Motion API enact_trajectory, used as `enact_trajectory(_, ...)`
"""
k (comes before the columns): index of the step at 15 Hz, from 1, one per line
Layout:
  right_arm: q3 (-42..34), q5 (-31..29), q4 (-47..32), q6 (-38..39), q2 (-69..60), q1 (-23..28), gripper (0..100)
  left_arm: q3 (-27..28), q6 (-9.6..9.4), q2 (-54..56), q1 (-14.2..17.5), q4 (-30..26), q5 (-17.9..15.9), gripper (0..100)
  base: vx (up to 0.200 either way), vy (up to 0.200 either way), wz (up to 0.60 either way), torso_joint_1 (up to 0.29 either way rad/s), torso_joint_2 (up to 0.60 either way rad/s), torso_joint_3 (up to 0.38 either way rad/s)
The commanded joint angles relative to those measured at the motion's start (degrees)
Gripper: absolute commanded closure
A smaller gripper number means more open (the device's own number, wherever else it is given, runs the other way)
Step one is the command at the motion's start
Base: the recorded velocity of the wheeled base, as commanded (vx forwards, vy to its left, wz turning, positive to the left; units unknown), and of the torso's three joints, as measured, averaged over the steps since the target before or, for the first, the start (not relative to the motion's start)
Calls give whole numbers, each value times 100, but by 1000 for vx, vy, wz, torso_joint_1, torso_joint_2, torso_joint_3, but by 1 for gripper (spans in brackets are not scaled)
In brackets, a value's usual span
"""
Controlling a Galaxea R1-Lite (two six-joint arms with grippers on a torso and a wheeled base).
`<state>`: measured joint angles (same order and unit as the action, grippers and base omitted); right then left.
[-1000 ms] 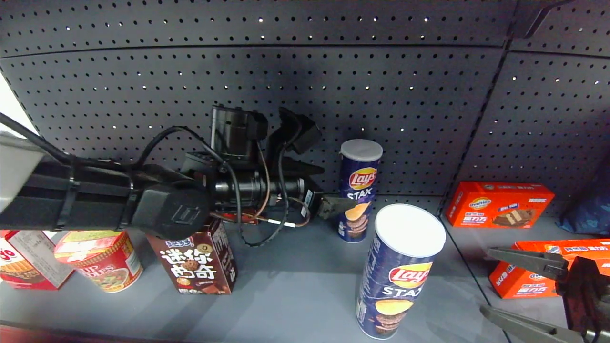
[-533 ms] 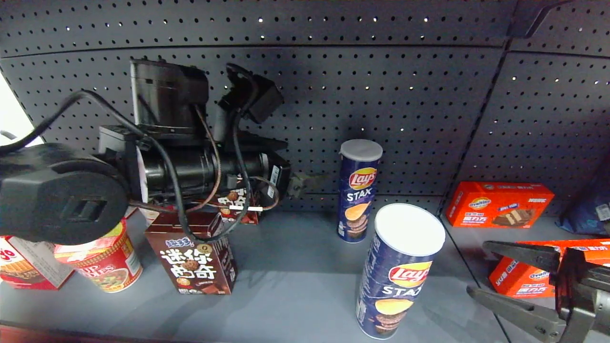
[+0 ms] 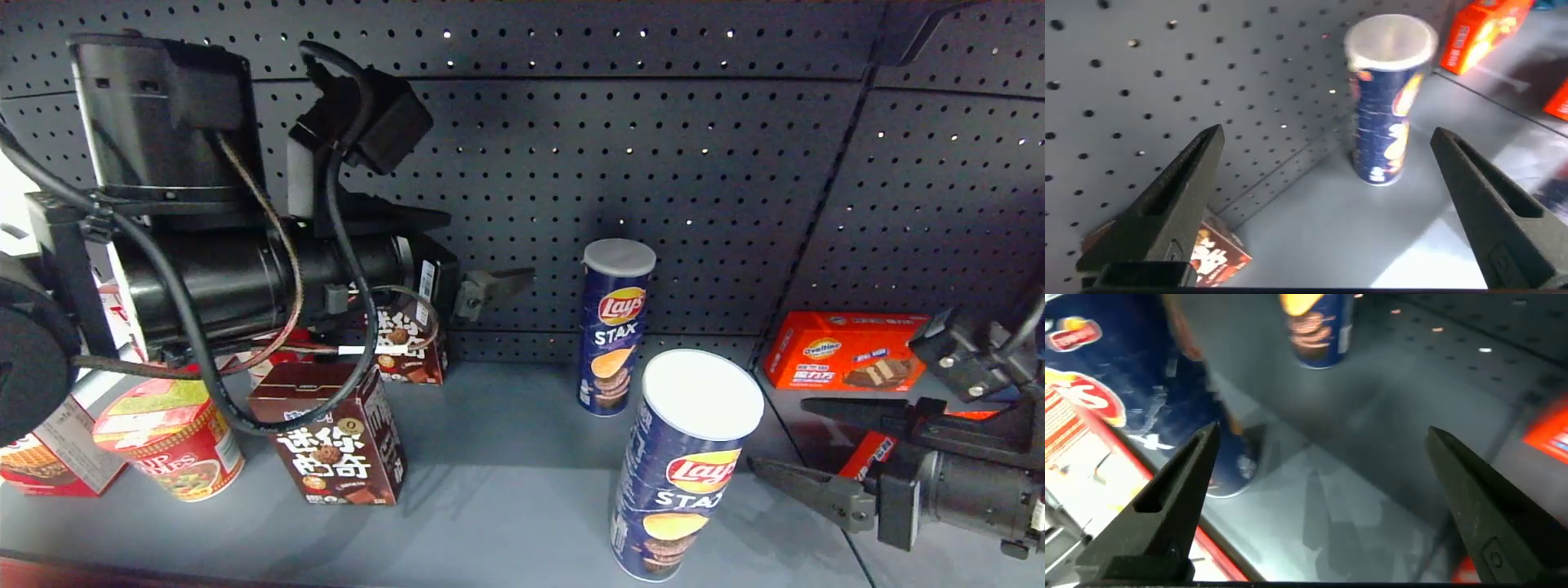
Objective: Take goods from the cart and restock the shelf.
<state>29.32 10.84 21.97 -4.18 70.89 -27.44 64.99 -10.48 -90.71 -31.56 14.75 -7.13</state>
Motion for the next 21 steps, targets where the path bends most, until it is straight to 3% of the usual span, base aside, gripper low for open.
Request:
enact_trajectory(1,144,-135,-166,-144,285,-165,0,-215,-6,352,-17,-227,-8,0,0,0,0,0,0,0)
enact_trajectory(6,144,-530,-272,-320,795,-446,0,-364,-15,546,1,-543,-16,0,0,0,0,0,0,0)
enact_trajectory(21,179,-495,-219,-329,1278,-464,0,-531,2,554,54,-464,-16,0,0,0,0,0,0,0)
